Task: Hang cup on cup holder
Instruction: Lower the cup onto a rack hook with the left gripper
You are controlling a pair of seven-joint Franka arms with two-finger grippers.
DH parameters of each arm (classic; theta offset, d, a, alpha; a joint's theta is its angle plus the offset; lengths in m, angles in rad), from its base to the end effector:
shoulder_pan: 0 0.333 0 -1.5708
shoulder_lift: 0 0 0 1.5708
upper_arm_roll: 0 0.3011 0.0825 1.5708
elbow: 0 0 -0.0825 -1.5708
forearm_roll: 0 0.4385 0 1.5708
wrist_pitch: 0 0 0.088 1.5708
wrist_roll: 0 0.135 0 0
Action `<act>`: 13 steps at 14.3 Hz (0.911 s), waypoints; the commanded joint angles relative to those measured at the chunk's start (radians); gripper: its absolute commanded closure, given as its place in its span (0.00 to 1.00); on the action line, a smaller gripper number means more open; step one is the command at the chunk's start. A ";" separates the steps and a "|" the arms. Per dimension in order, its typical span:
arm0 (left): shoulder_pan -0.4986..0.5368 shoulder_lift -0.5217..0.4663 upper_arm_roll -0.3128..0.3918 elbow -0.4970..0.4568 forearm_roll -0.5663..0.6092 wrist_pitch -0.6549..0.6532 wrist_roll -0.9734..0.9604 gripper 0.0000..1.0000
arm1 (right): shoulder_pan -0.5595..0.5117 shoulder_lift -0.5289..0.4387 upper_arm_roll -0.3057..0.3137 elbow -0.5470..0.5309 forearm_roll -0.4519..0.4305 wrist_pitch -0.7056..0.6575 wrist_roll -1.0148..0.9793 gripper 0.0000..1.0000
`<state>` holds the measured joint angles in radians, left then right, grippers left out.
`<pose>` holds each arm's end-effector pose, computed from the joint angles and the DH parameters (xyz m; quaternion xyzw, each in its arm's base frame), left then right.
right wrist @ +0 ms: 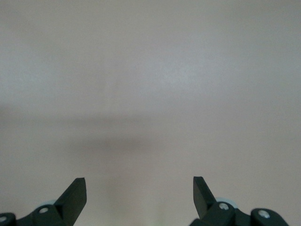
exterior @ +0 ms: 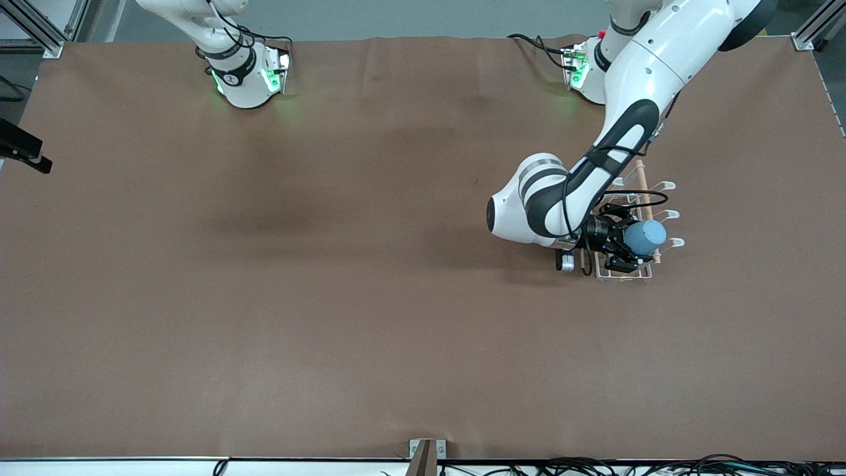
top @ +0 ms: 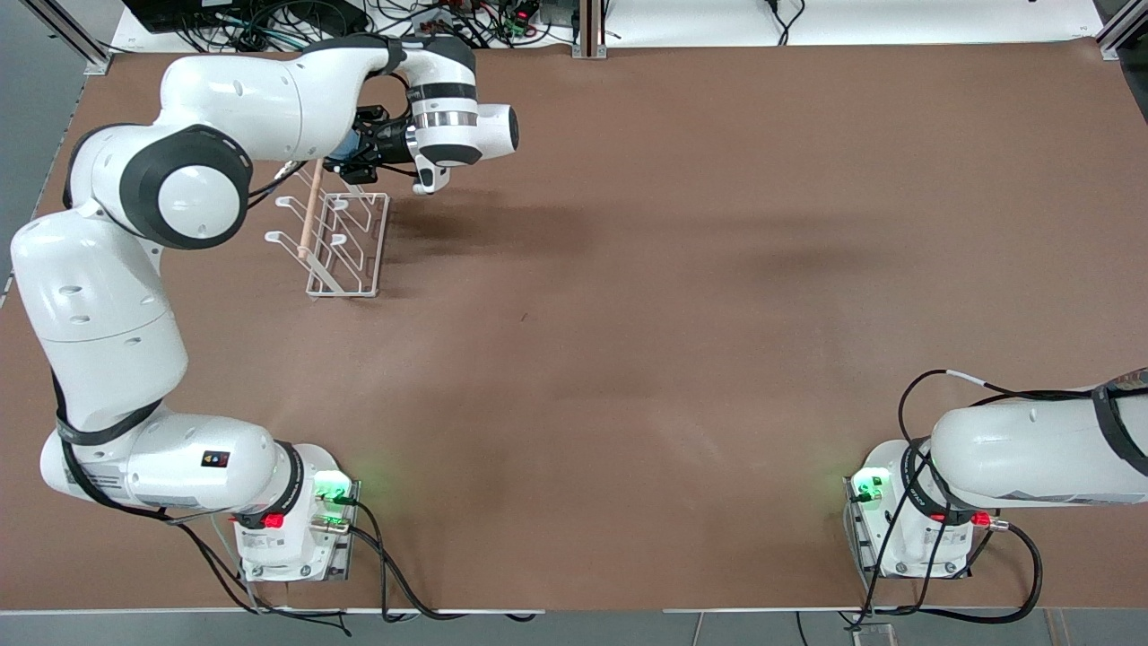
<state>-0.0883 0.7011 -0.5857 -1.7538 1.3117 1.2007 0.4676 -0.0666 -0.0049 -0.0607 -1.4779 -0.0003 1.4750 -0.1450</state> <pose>0.5646 -0.2299 0.1770 -0.5602 0.5515 0.3844 0.4840 0.5928 -0.0760 0.6246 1.0000 0.0088 0.0010 0.0001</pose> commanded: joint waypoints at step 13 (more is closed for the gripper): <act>0.010 -0.057 -0.019 0.328 -0.396 -0.059 -0.423 0.00 | 0.010 -0.064 -0.018 -0.088 -0.017 0.041 0.007 0.00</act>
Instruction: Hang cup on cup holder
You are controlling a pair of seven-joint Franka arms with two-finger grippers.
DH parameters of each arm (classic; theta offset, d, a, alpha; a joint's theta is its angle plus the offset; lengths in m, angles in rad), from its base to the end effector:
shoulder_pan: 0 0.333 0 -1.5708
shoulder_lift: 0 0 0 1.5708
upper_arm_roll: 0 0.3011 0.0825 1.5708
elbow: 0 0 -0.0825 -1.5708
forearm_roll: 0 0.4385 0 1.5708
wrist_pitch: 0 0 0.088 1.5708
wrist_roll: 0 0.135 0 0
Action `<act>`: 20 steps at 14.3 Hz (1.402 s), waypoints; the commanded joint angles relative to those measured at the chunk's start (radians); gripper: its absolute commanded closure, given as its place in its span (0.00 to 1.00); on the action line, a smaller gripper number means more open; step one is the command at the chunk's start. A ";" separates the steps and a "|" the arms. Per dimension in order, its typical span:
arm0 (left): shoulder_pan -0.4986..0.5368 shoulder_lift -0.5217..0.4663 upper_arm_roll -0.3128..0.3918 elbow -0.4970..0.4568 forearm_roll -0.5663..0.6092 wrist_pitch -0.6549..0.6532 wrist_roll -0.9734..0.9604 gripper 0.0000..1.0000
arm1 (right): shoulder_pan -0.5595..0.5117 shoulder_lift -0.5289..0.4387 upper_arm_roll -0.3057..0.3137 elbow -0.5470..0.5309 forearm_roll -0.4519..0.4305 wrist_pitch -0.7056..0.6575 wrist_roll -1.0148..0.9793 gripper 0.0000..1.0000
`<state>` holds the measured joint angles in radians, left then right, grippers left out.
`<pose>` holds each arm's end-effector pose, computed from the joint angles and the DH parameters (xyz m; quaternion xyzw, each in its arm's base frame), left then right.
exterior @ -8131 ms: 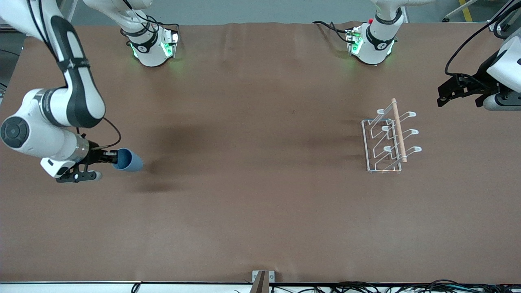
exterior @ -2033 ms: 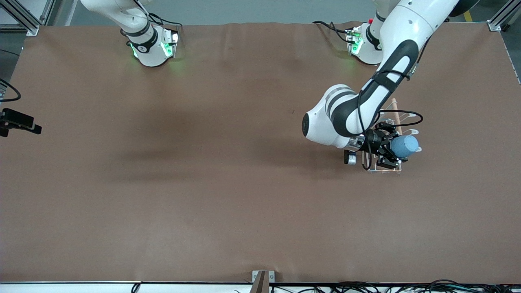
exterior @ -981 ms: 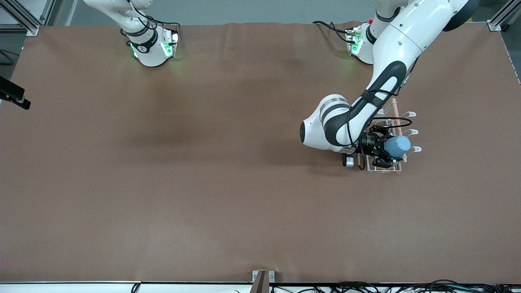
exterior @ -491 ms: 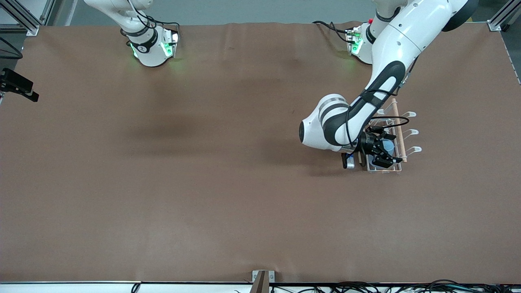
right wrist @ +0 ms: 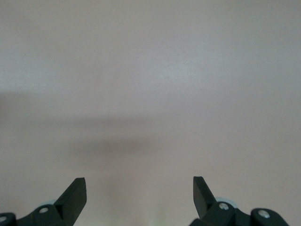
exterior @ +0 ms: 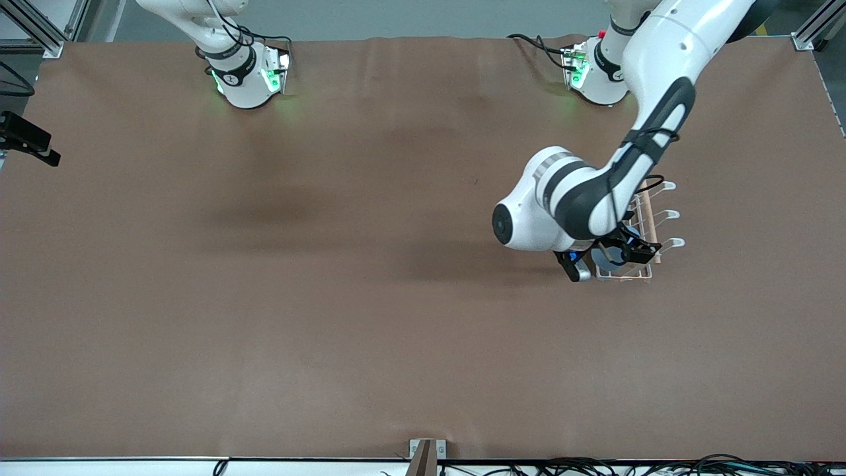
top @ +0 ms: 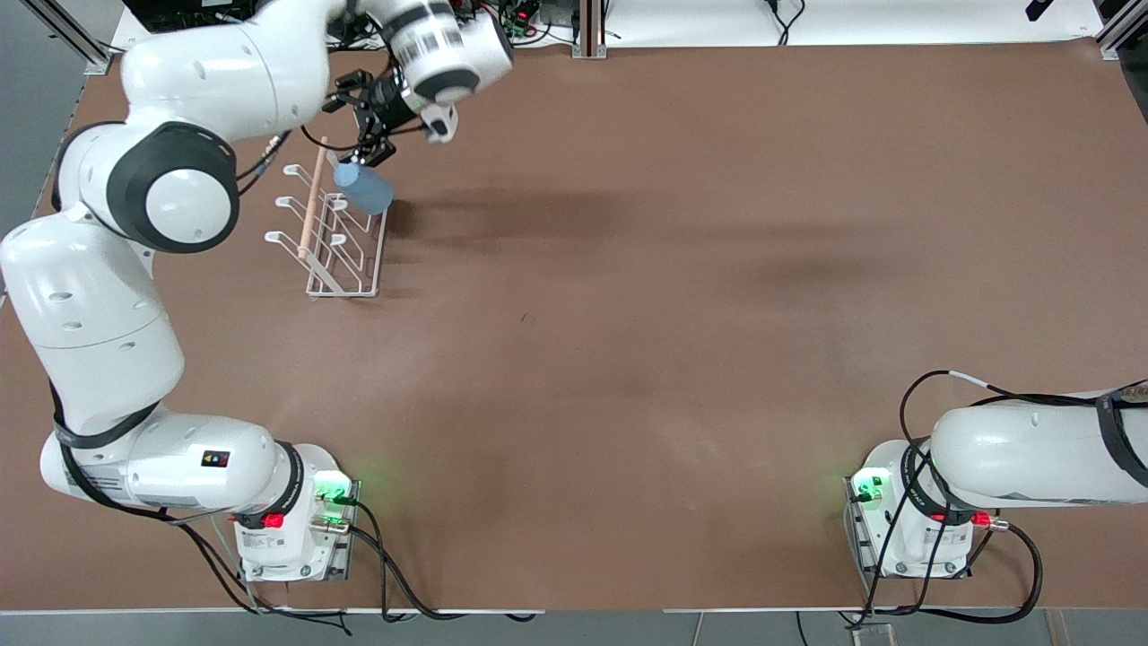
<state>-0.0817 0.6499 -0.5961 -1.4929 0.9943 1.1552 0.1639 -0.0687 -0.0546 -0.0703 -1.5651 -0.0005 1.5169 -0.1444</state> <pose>0.6027 -0.2462 0.2795 -0.7739 0.3883 0.2972 0.4025 0.5818 -0.0825 0.6124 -1.0000 -0.0027 -0.0033 0.0012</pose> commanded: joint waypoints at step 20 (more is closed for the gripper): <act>0.229 -0.340 -0.013 0.232 -0.683 0.219 -0.704 0.00 | 0.041 -0.016 -0.046 -0.012 -0.019 -0.006 0.072 0.00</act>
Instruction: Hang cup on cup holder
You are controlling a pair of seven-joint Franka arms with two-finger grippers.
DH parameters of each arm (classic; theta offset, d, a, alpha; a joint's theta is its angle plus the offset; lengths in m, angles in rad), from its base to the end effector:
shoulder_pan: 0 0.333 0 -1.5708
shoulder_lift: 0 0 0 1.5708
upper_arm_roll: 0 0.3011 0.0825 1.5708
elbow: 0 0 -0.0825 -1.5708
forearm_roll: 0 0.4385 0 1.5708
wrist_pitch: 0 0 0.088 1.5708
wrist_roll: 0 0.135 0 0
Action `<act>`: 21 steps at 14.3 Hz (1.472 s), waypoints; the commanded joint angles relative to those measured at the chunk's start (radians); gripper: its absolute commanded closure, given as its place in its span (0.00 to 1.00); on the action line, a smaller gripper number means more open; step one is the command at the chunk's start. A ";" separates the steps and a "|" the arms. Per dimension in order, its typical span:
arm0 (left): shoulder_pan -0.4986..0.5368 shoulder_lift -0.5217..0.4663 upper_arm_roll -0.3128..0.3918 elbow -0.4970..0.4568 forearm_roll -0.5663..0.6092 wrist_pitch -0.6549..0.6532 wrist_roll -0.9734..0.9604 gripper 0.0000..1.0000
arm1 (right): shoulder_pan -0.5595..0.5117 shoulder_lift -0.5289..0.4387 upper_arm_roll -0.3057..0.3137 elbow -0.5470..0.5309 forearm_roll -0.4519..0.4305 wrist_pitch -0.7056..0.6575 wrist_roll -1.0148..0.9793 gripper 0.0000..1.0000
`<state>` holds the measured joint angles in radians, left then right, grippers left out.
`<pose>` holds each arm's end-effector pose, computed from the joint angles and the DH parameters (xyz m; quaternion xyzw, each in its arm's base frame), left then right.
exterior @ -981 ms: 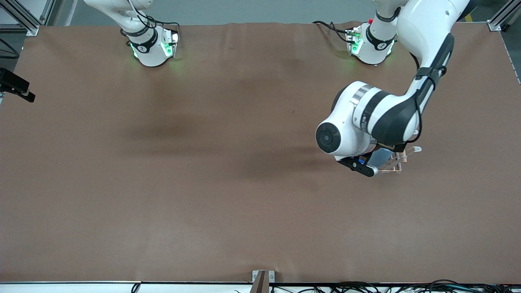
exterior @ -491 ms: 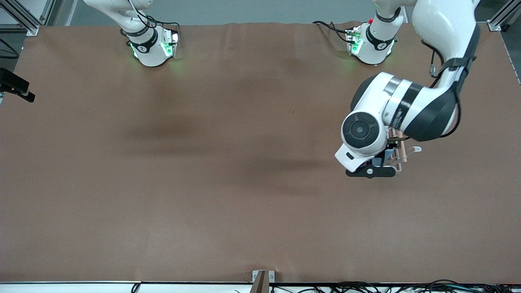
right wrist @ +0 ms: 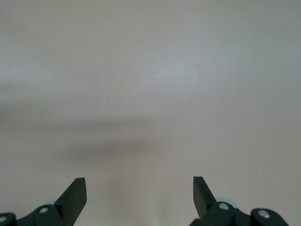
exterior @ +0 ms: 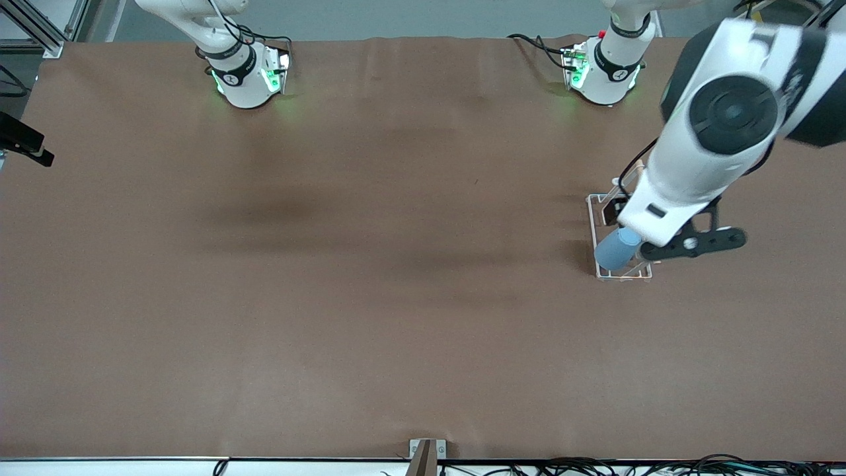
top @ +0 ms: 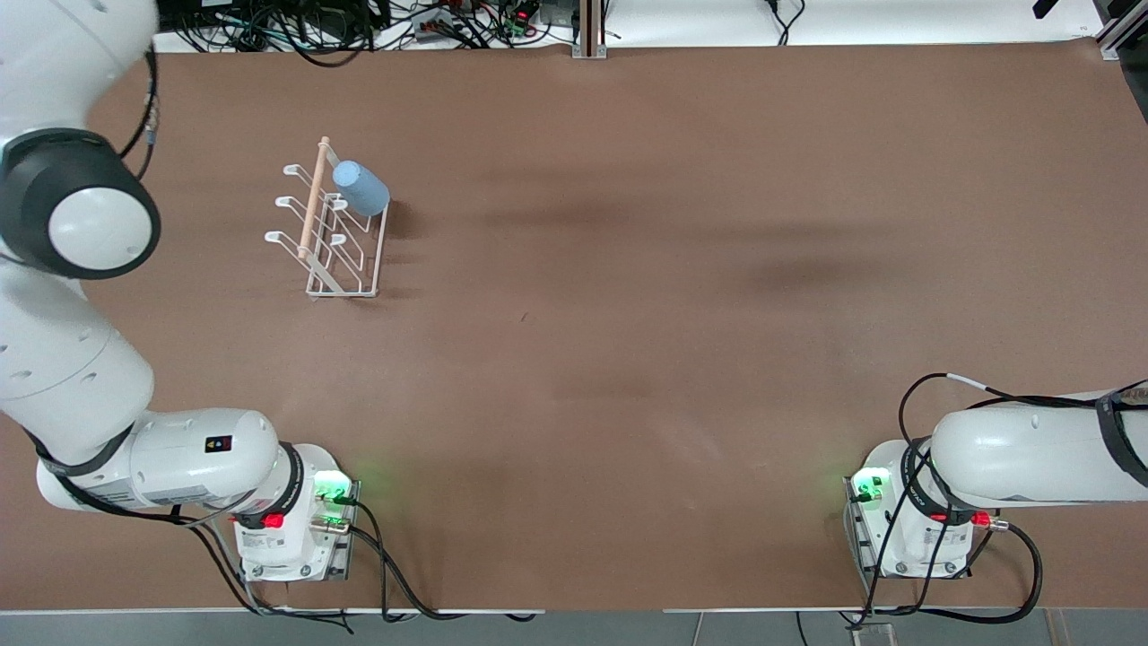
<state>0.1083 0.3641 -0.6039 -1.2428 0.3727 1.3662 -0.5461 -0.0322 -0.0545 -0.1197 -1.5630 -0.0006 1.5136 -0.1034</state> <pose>0.6403 -0.2117 0.5348 -0.9910 -0.0526 0.0385 0.1169 0.5803 -0.0906 0.6130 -0.9997 0.0242 -0.0027 0.0026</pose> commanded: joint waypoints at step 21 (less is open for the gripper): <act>-0.074 -0.523 0.459 -0.377 -0.382 0.080 0.413 0.00 | -0.035 -0.002 0.058 -0.006 -0.018 -0.001 0.017 0.00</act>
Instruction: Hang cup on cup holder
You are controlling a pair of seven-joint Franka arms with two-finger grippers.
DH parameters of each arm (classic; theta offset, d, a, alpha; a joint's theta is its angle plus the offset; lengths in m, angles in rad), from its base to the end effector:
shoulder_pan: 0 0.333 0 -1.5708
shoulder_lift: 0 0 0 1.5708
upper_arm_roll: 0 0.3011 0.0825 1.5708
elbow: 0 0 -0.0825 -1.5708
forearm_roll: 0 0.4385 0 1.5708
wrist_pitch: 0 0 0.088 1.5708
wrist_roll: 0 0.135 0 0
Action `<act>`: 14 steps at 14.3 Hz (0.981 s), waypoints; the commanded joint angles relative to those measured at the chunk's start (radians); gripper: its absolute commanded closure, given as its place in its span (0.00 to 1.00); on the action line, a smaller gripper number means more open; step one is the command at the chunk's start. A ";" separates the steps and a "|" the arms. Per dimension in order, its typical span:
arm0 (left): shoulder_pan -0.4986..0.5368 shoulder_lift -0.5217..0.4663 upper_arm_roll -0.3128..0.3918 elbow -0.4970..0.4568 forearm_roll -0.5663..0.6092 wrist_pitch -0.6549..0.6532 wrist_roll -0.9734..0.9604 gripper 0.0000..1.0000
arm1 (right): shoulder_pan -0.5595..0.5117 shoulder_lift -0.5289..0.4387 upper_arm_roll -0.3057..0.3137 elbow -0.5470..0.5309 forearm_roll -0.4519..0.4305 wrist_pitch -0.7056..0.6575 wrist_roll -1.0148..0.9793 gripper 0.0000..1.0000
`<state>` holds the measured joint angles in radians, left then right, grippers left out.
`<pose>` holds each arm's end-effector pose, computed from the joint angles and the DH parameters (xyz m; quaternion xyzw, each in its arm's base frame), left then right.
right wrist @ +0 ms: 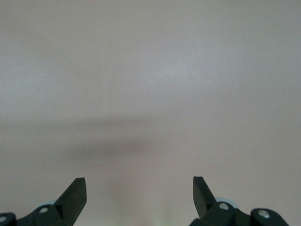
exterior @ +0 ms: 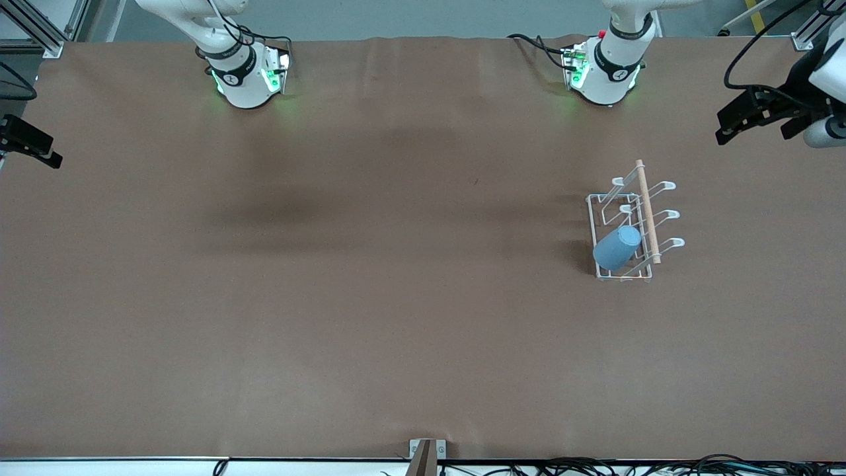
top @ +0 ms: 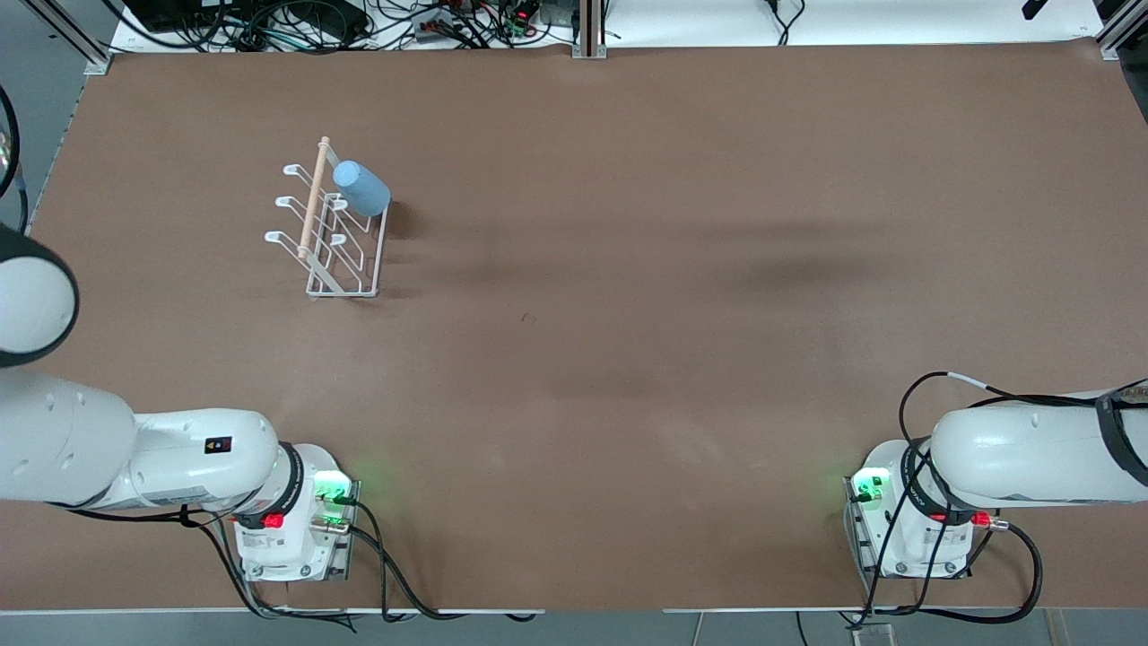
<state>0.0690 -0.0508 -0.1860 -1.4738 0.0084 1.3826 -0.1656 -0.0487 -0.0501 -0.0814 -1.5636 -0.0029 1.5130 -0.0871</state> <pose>0.5673 -0.0682 0.6451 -0.9994 -0.0252 0.0192 0.0117 0.5832 -0.0778 0.6102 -0.9998 0.0215 0.0003 0.0006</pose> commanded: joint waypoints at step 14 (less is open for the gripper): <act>-0.060 -0.092 0.045 -0.165 -0.016 0.142 0.041 0.00 | -0.019 -0.007 0.020 -0.006 -0.016 0.001 0.004 0.00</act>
<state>0.0125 -0.1591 -0.1481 -1.6717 0.0054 1.5282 -0.1384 -0.0488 -0.0493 -0.0802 -1.5637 -0.0029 1.5133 -0.0871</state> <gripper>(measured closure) 0.000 0.000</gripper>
